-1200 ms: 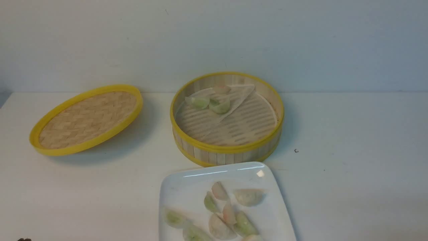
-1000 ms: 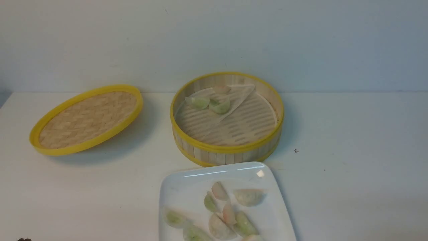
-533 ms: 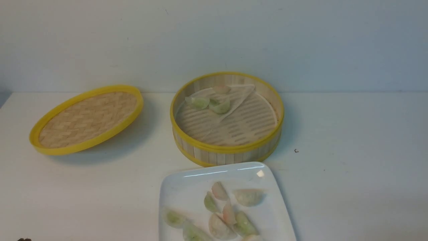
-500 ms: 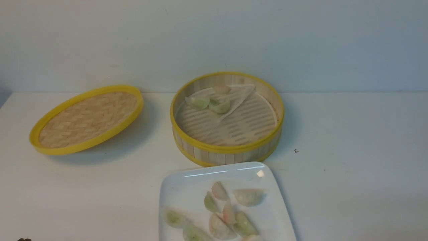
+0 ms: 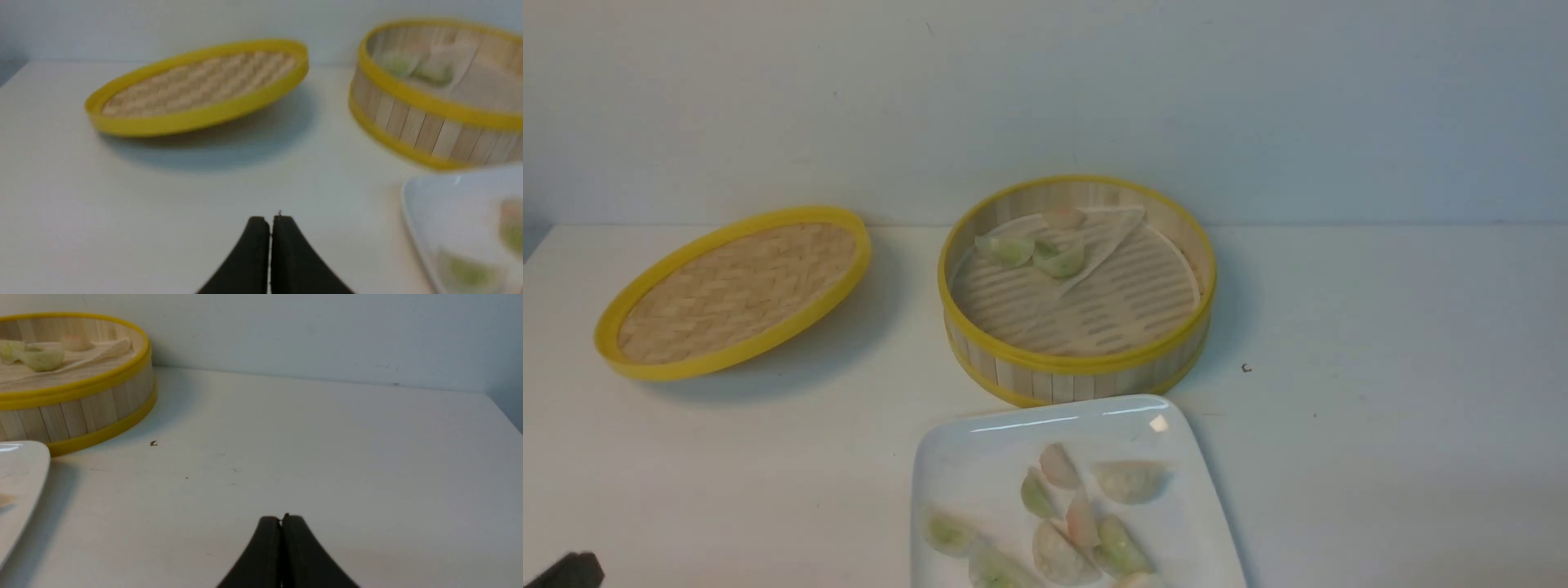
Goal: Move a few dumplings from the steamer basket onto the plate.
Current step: Use the left arm to grab a dumpling from the steamer
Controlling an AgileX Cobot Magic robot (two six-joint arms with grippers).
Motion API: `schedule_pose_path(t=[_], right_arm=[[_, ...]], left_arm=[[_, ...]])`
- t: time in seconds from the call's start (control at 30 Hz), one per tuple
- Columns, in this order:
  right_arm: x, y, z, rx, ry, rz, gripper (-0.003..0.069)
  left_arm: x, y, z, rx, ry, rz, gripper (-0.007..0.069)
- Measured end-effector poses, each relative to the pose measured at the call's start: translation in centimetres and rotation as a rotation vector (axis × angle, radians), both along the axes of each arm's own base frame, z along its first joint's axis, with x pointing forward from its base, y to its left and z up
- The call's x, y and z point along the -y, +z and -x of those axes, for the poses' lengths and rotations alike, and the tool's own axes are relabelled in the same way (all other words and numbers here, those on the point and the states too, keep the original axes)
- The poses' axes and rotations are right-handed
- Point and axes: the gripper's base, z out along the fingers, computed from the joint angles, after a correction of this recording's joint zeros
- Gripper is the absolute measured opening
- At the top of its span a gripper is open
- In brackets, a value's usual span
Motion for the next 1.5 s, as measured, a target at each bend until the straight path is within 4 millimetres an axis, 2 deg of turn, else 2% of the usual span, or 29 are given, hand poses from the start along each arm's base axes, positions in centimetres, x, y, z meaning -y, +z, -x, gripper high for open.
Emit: schedule_pose_path(t=[0.07,0.17,0.2,0.23,0.3,0.37,0.4,0.47,0.5,0.53,0.57,0.6,0.63,0.67,0.7,0.77,0.83,0.93,0.97,1.03,1.1,1.23,1.37,1.5], right_arm=[[0.0,0.0,0.0,0.0,0.0,0.0,-0.0014],[0.0,0.0,0.0,0.0,0.0,0.0,-0.0014],[0.0,0.0,0.0,0.0,0.0,0.0,-0.0014],[0.0,0.0,0.0,0.0,0.0,0.0,-0.0014],[0.0,0.0,0.0,0.0,0.0,0.0,-0.0014],[0.0,0.0,0.0,0.0,0.0,0.0,-0.0014],[0.0,0.0,0.0,0.0,0.0,0.0,-0.0014],[0.0,0.0,0.0,0.0,0.0,0.0,-0.0014],[0.0,0.0,0.0,0.0,0.0,0.0,-0.0014],[0.0,0.0,0.0,0.0,0.0,0.0,-0.0014],[0.0,0.0,0.0,0.0,0.0,0.0,-0.0014],[0.0,0.0,0.0,0.001,0.0,0.0,-0.0014],[0.0,0.0,0.0,0.001,0.0,0.0,-0.0014],[0.0,0.0,0.0,0.001,0.0,0.0,-0.0014],[0.0,0.0,0.0,0.001,0.0,0.0,-0.0014],[0.0,0.0,0.0,0.001,0.0,0.0,-0.0014],[0.0,0.0,0.0,0.001,0.0,0.0,-0.0014],[0.0,0.0,0.0,0.001,0.0,0.0,-0.0014],[0.0,0.0,0.0,0.001,0.0,0.0,-0.0014],[0.0,0.0,0.0,0.001,0.0,0.0,-0.0014],[0.0,0.0,0.0,0.001,0.0,0.0,-0.0014],[0.0,0.0,0.0,0.001,0.0,0.0,-0.0014],[0.0,0.0,0.0,0.001,0.0,0.0,-0.0014],[0.0,0.0,0.0,0.001,0.0,0.0,-0.0014]], left_arm=[[-0.1,0.9,-0.1,0.09,0.02,0.075,-0.0006],[-0.9,3.0,0.0,0.314,0.09,0.239,-0.0006],[-1.6,4.3,0.4,0.474,0.146,0.344,-0.0006],[-1.7,4.5,0.5,0.492,0.153,0.356,-0.0006],[-2.3,8.2,1.7,0.688,0.168,0.465,-0.0006],[-2.0,11.9,2.2,0.723,0.126,0.446,-0.0006],[-1.6,14.1,2.1,0.688,0.09,0.405,-0.0006],[-0.5,18.5,0.8,0.492,0.01,0.295,-0.0006],[-0.4,18.4,0.3,0.475,0.012,0.293,-0.0006],[0.4,20.8,-2.3,0.203,-0.031,0.216,-0.0006],[0.4,20.8,-2.3,0.203,-0.031,0.216,-0.0006],[1.2,22.3,-5.1,-0.095,-0.075,0.138,-0.0006],[1.2,22.3,-5.1,-0.095,-0.075,0.138,-0.0006],[1.7,22.3,-8.2,-0.31,-0.11,0.07,-0.0006],[1.9,22.4,-9.6,-0.409,-0.144,0.017,-0.0006],[2.6,21.4,-14.2,-0.618,-0.237,-0.079,-0.0006],[3.0,20.7,-16.7,-0.697,-0.305,-0.134,-0.0006],[4.0,19.2,-21.8,-0.816,-0.425,-0.187,-0.0006],[4.1,18.8,-22.0,-0.832,-0.434,-0.188,-0.0006],[5.8,17.8,-25.1,-0.871,-0.506,-0.227,-0.0006],[7.0,17.6,-26.2,-0.866,-0.54,-0.257,-0.0006],[10.6,16.7,-28.8,-0.832,-0.631,-0.38,-0.0006],[13.5,14.8,-31.7,-0.8,-0.74,-0.512,-0.0006],[15.1,13.0,-34.3,-0.788,-0.791,-0.57,-0.0006]])
